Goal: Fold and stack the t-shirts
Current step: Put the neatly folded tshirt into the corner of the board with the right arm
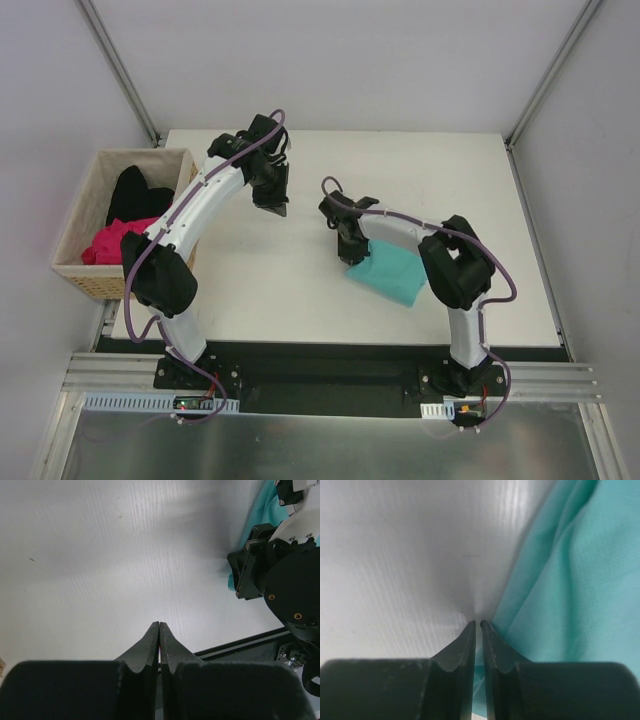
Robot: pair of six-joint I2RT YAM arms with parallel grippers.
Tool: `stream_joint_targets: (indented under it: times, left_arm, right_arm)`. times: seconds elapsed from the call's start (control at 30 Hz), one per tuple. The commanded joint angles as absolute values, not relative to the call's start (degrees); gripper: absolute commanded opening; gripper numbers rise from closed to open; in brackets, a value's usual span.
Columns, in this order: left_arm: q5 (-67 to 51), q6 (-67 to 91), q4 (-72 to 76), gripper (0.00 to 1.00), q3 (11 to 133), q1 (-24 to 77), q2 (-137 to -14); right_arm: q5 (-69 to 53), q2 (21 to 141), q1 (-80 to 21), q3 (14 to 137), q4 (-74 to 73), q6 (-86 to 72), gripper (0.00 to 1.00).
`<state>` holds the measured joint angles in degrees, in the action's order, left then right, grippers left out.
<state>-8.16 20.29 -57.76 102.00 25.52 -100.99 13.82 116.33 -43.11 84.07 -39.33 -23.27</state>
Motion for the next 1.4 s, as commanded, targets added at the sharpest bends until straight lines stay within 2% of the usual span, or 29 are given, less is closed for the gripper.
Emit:
stream_joint_targets:
  times: [0.0, 0.4, 0.63, 1.37]
  left_arm:
    - [-10.2, 19.2, -58.5, 0.0, 101.3, 25.7, -99.4]
    - [-11.9, 19.3, -58.4, 0.0, 101.4, 25.7, -100.6]
    - [-13.1, 20.0, -58.4, 0.0, 102.7, 25.8, -101.3]
    - [-12.8, 20.7, -58.5, 0.0, 104.3, 25.8, -102.7]
  right_arm:
    - [14.9, 112.6, -43.2, 79.0, -41.4, -28.1, 0.13]
    - [18.5, 108.0, -43.0, 70.8, -42.0, -33.1, 0.12]
    - [18.1, 106.5, -38.8, 67.2, -42.0, -35.1, 0.11]
    - [21.5, 106.1, -27.1, 67.9, -44.5, -32.4, 0.1]
